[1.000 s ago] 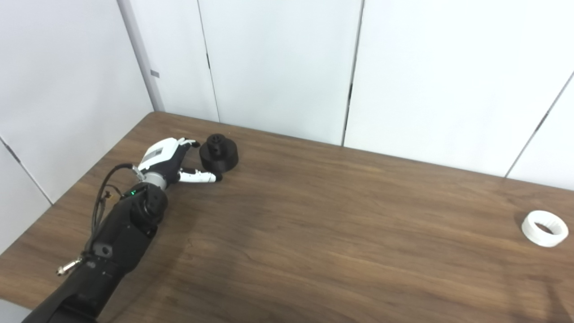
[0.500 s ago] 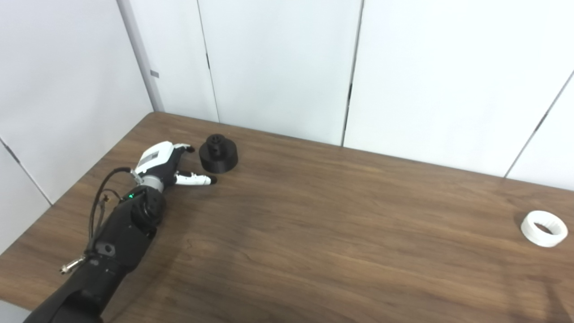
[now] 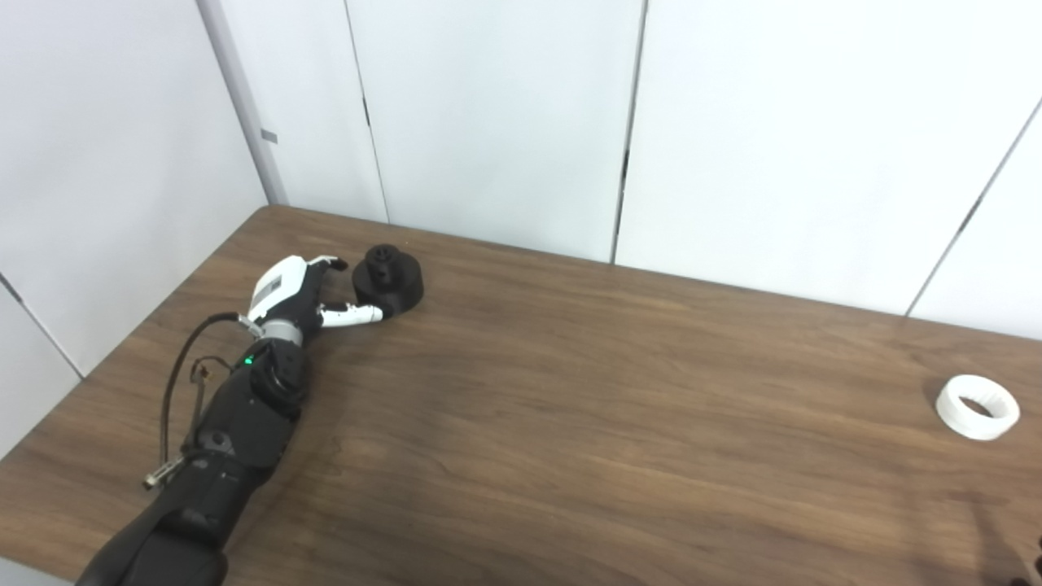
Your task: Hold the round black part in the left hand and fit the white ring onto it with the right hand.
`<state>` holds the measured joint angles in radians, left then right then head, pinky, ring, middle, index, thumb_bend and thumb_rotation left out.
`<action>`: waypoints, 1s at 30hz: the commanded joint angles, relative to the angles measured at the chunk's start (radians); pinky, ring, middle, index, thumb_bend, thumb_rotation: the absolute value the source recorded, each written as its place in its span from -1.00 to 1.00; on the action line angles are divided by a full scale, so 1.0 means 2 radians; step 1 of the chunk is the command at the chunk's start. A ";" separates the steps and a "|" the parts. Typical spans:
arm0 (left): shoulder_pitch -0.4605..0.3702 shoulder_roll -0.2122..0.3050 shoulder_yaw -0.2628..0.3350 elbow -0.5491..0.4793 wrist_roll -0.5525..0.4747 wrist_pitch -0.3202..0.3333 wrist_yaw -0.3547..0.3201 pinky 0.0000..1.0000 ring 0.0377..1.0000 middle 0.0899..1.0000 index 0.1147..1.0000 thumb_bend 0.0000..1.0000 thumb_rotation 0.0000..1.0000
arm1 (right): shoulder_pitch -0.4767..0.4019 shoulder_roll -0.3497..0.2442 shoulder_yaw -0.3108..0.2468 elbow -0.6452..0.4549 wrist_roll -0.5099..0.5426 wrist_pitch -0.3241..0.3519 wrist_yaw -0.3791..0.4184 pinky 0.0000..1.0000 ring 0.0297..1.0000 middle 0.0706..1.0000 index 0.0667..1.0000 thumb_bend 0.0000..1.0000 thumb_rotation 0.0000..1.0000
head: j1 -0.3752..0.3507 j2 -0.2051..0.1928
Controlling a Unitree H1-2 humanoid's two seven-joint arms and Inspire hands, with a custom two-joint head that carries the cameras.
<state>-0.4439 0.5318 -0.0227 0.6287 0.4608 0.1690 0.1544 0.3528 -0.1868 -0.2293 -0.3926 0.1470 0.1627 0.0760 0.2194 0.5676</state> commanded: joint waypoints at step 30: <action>-0.071 -0.002 -0.046 0.066 -0.003 -0.039 0.019 1.00 0.92 0.79 0.59 1.00 -0.15 | -0.003 -0.002 0.008 -0.009 -0.013 -0.001 -0.005 0.89 1.00 0.94 0.90 0.25 1.00 | -0.009 0.000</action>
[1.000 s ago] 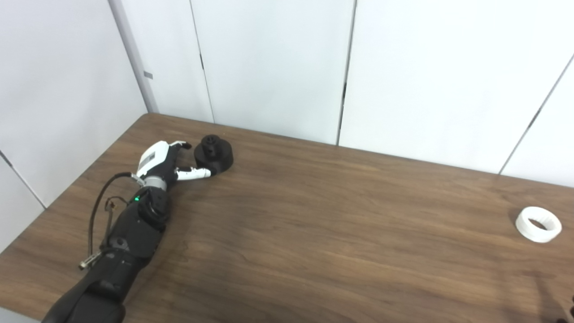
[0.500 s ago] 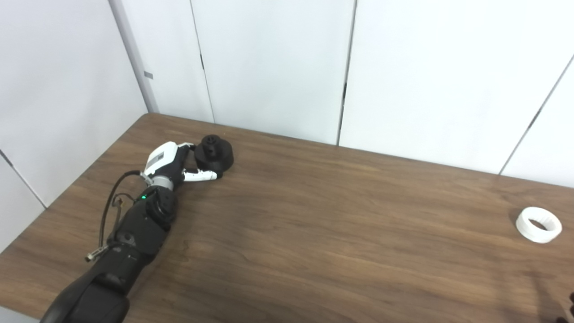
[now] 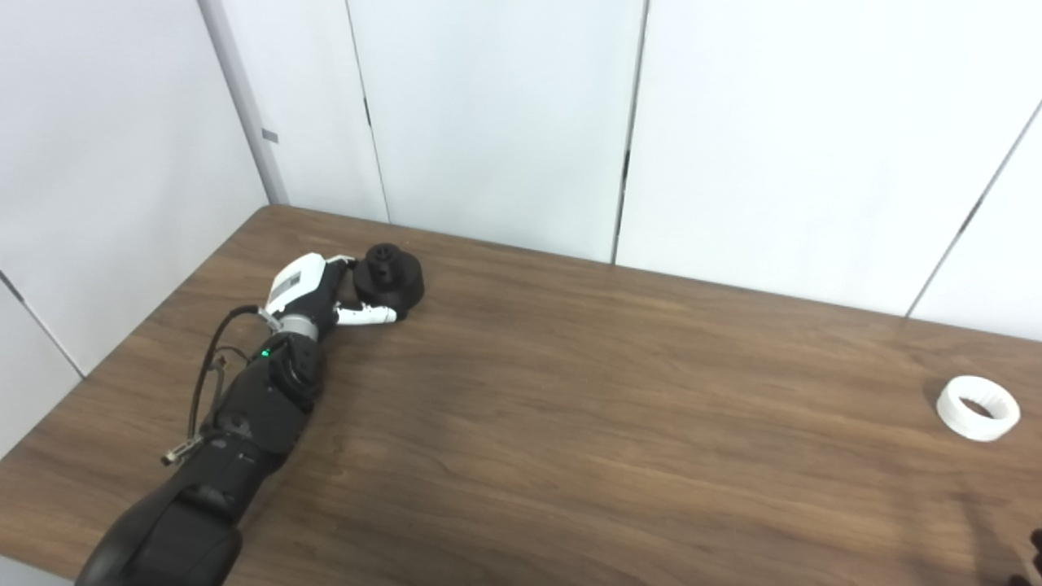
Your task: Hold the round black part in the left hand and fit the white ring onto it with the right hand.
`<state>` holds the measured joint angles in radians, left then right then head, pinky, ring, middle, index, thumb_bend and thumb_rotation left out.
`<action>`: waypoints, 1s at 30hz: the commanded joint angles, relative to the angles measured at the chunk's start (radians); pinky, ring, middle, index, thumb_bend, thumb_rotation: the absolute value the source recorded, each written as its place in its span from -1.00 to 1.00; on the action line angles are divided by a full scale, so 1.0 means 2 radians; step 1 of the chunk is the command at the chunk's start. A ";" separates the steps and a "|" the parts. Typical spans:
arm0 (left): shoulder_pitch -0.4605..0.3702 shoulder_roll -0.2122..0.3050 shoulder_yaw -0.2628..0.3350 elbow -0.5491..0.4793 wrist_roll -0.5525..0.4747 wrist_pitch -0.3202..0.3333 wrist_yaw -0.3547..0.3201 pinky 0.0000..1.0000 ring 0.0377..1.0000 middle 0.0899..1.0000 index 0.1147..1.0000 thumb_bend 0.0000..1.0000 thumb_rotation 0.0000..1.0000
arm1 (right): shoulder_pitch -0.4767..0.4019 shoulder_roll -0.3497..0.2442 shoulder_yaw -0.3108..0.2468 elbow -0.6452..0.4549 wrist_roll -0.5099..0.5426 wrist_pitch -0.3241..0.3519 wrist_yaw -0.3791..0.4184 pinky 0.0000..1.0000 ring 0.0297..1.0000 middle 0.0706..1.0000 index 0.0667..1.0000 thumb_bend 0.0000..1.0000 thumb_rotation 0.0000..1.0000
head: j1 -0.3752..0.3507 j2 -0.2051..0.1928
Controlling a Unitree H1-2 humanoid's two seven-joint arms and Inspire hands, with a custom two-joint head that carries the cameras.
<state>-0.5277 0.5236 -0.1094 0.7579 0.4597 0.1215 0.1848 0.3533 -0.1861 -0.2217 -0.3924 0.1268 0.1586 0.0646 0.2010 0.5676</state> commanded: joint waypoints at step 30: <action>-0.042 -0.015 0.006 0.020 -0.026 -0.008 0.003 0.77 0.91 0.76 0.50 1.00 -0.25 | -0.001 -0.003 0.005 -0.011 -0.013 0.002 -0.001 0.84 0.96 0.88 0.81 0.23 1.00 | -0.001 0.005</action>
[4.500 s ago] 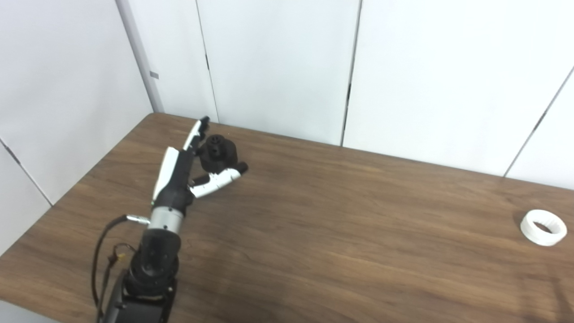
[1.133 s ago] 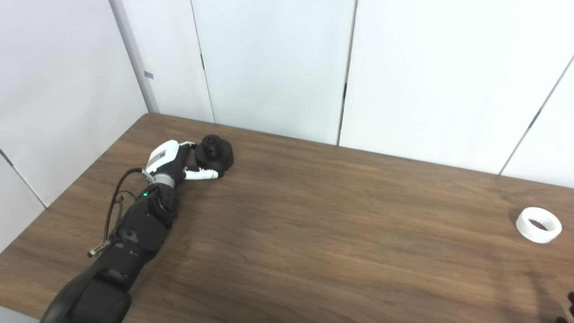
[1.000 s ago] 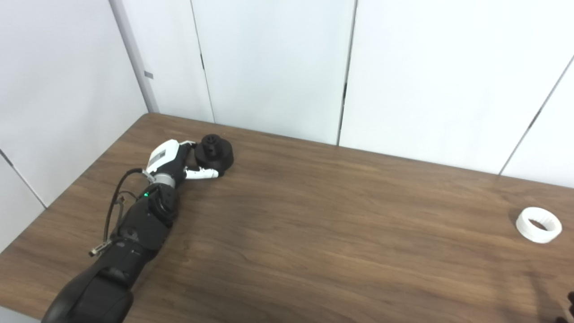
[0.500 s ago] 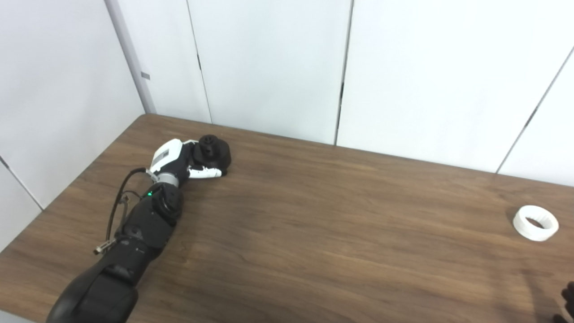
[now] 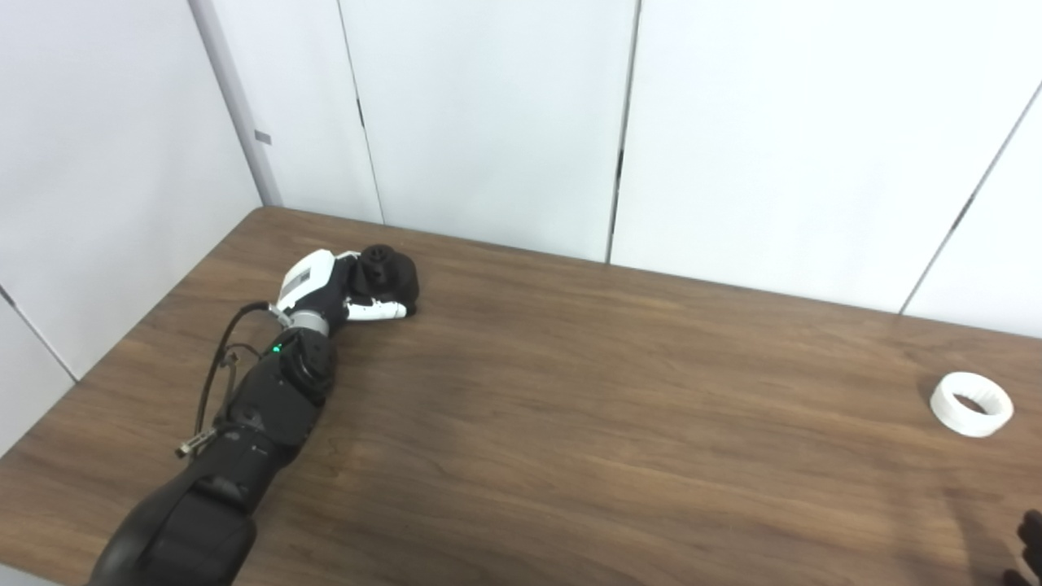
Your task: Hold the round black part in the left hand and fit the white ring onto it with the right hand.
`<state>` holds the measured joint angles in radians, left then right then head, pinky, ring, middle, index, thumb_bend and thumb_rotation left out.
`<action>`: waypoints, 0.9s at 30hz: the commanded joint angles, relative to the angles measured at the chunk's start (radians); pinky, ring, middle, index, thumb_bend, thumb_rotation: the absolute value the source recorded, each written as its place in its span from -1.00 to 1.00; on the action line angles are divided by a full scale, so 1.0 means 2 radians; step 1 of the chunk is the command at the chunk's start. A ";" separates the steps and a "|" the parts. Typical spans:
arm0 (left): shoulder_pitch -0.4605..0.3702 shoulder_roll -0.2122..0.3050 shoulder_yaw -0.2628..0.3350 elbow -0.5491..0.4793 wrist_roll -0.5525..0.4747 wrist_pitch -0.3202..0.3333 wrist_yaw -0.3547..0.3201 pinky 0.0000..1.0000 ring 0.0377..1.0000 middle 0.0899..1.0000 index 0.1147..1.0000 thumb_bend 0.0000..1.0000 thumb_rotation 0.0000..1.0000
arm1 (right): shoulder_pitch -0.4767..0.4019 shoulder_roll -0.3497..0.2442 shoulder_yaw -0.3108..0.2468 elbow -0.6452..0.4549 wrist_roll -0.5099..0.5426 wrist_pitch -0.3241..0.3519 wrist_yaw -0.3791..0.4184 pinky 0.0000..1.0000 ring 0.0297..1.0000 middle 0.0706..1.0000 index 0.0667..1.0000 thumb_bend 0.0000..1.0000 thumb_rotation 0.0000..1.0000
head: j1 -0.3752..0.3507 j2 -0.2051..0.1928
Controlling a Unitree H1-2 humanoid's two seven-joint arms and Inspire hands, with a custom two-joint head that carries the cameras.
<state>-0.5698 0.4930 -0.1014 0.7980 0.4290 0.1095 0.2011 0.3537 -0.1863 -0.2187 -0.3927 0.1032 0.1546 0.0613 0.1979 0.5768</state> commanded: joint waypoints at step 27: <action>-0.024 -0.003 -0.011 0.023 0.002 -0.008 0.035 0.63 0.73 0.46 -0.17 0.04 -0.91 | -0.002 -0.006 0.004 -0.008 -0.007 0.000 0.001 0.88 0.97 0.89 0.81 0.23 1.00 | -0.001 0.009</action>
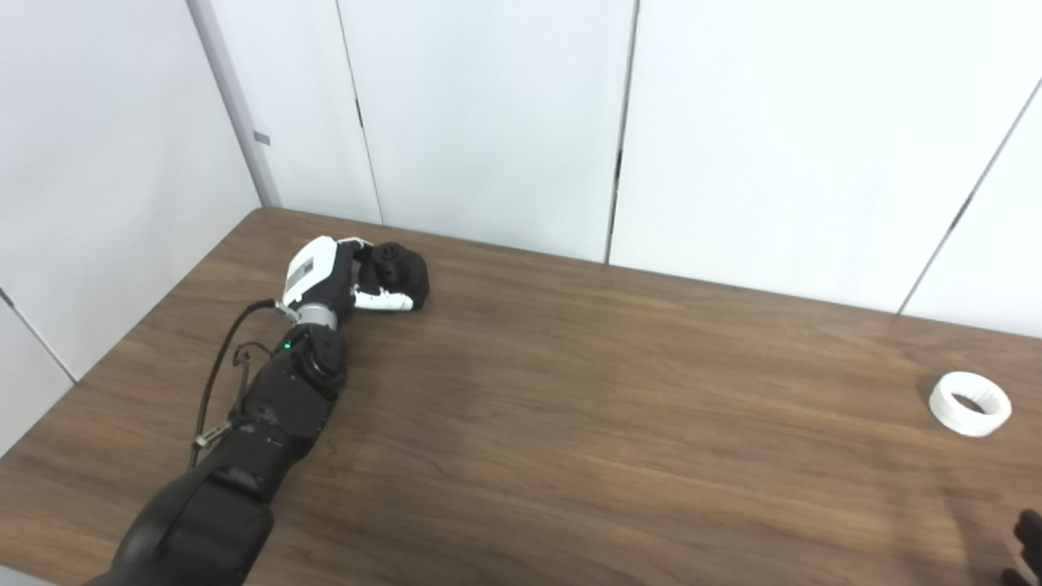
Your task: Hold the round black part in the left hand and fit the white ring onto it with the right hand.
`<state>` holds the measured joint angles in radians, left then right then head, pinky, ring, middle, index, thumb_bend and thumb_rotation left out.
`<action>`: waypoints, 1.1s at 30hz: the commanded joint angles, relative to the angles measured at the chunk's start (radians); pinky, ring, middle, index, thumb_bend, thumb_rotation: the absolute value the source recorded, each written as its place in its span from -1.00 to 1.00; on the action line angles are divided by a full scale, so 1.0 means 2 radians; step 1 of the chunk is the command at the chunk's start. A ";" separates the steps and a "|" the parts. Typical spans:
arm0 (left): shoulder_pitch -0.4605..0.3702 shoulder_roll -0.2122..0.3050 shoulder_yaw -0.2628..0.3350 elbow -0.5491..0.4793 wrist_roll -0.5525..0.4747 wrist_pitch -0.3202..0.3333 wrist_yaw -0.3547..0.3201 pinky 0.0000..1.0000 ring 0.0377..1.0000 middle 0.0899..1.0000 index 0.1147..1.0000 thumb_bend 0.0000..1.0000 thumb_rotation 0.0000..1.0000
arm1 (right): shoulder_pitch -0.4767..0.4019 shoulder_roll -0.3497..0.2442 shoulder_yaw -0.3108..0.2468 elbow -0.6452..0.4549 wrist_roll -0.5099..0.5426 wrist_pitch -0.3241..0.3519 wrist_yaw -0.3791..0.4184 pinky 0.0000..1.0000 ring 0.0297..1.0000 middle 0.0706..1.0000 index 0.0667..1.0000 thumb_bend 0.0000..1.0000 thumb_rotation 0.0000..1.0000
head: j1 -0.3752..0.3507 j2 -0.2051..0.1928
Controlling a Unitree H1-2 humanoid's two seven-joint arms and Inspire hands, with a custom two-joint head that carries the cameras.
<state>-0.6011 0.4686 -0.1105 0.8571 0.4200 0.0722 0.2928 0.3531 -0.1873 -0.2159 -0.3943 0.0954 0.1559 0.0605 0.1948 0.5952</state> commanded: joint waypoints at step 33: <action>0.132 -0.025 -0.042 -0.457 0.046 0.095 -0.167 1.00 0.93 0.64 -0.17 0.04 -0.90 | -0.002 0.009 0.009 -0.023 0.053 0.014 0.007 1.00 1.00 0.88 0.83 0.31 1.00 | -0.081 0.024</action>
<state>-0.3155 0.4130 -0.1919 0.0004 0.4913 0.2750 -0.0416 0.3523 -0.1741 -0.2088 -0.4106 0.1917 0.1867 0.0695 0.0445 0.6412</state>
